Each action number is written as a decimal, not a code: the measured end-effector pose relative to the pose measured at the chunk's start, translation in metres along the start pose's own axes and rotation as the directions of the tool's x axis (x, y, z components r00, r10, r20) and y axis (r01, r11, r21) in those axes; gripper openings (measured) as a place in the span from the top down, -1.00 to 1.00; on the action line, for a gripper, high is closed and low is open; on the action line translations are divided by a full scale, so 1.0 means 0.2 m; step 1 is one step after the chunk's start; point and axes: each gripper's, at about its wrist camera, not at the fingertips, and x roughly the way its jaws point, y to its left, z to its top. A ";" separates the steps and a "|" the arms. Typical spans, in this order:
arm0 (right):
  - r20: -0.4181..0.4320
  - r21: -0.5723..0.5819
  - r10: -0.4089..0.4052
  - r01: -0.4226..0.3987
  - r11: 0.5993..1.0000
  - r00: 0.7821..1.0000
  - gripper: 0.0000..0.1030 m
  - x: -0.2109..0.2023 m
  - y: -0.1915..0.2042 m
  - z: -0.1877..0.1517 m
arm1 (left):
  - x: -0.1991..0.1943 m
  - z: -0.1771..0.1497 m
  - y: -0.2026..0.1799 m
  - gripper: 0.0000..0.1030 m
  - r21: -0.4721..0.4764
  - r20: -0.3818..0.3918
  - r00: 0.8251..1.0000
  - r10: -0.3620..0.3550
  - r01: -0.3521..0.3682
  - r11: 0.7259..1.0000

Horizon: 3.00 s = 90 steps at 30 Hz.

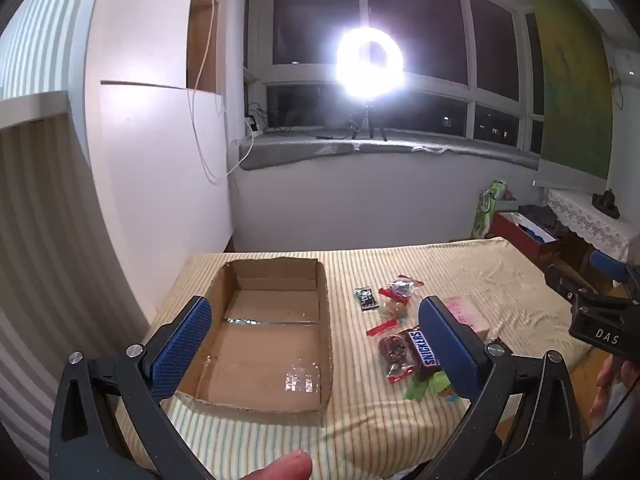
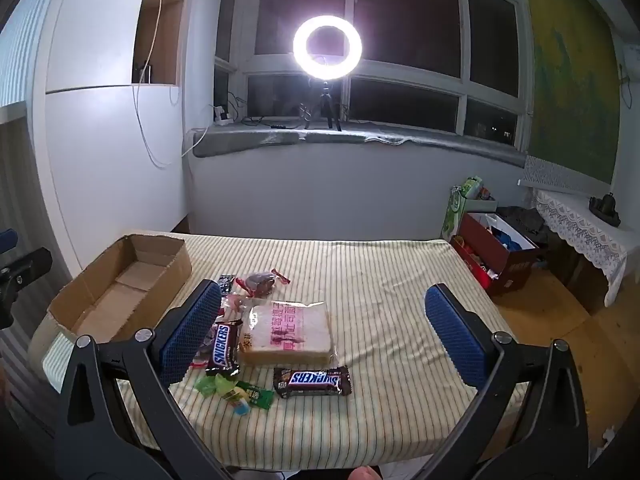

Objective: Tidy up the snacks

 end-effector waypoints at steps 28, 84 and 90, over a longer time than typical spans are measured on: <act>0.040 -0.004 -0.032 0.032 0.999 0.999 -1.00 -0.26 0.04 0.01 | -0.22 -0.07 0.04 -0.99 -0.044 0.017 1.000 -0.017 0.018 0.999; 0.038 -0.005 -0.027 0.027 1.000 0.999 -1.00 -0.25 0.04 0.00 | -0.22 -0.06 0.01 -0.99 -0.032 0.011 1.000 -0.021 0.021 0.999; 0.039 -0.006 -0.028 0.028 1.000 0.999 -1.00 -0.25 0.04 0.00 | -0.22 -0.06 0.01 -0.99 -0.032 0.010 1.000 -0.021 0.021 0.999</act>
